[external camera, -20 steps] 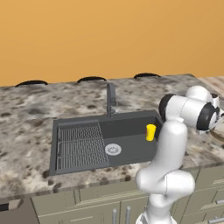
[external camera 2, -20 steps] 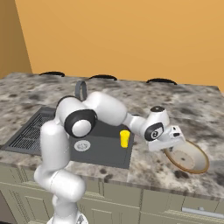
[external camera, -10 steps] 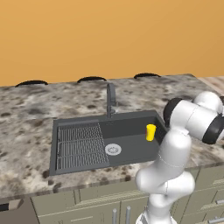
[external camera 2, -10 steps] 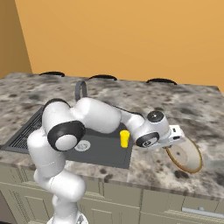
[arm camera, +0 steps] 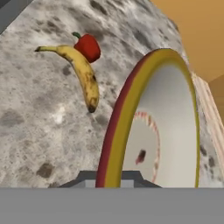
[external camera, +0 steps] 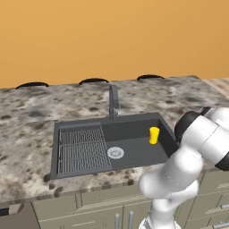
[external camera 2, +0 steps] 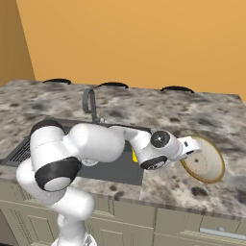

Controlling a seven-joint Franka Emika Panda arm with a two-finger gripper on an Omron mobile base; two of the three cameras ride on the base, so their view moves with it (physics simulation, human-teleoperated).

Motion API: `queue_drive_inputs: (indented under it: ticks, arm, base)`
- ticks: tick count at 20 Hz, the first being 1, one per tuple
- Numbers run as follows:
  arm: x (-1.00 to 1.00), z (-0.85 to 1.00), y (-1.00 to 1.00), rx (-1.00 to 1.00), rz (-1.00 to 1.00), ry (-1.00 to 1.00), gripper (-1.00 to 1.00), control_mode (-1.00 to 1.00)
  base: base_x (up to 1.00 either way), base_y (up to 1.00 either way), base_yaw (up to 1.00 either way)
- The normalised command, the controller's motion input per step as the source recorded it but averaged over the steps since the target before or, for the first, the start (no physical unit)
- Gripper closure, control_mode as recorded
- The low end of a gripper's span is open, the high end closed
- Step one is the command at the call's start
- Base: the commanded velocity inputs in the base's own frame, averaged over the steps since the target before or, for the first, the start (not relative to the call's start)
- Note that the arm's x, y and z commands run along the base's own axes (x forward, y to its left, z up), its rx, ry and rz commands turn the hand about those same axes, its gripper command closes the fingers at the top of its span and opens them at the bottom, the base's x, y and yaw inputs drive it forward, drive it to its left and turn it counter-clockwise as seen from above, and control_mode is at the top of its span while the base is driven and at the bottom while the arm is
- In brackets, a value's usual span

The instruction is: Remove the bell pepper and banana from the sink. Then move the bowl and cup from the counter to the sink for washing.

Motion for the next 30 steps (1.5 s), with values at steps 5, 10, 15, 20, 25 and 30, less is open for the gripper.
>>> queue_drive_inputs:
  ticks: [5,10,15,20,25,30]
  arm:
    - [-0.17,0.46,0.25,-0.17,0.24,0.04,1.0,-1.0]
    - [-0.15,0.46,0.25,-0.15,0.26,0.18,1.0,-1.0]
    - [-0.09,0.41,0.25,-0.15,0.28,0.24,1.0,-1.0]
    - [-0.19,0.35,0.27,-0.13,0.28,0.18,1.0,-1.0]
    - [-0.3,0.29,0.25,-0.06,0.23,0.02,1.0,-1.0]
    - [-0.29,0.25,0.24,-0.04,0.22,0.05,1.0,-1.0]
  base:
    - [0.0,0.0,0.0]
    - [0.0,0.0,0.0]
    - [0.0,0.0,0.0]
    - [0.0,0.0,0.0]
    - [0.0,0.0,0.0]
    - [0.0,0.0,0.0]
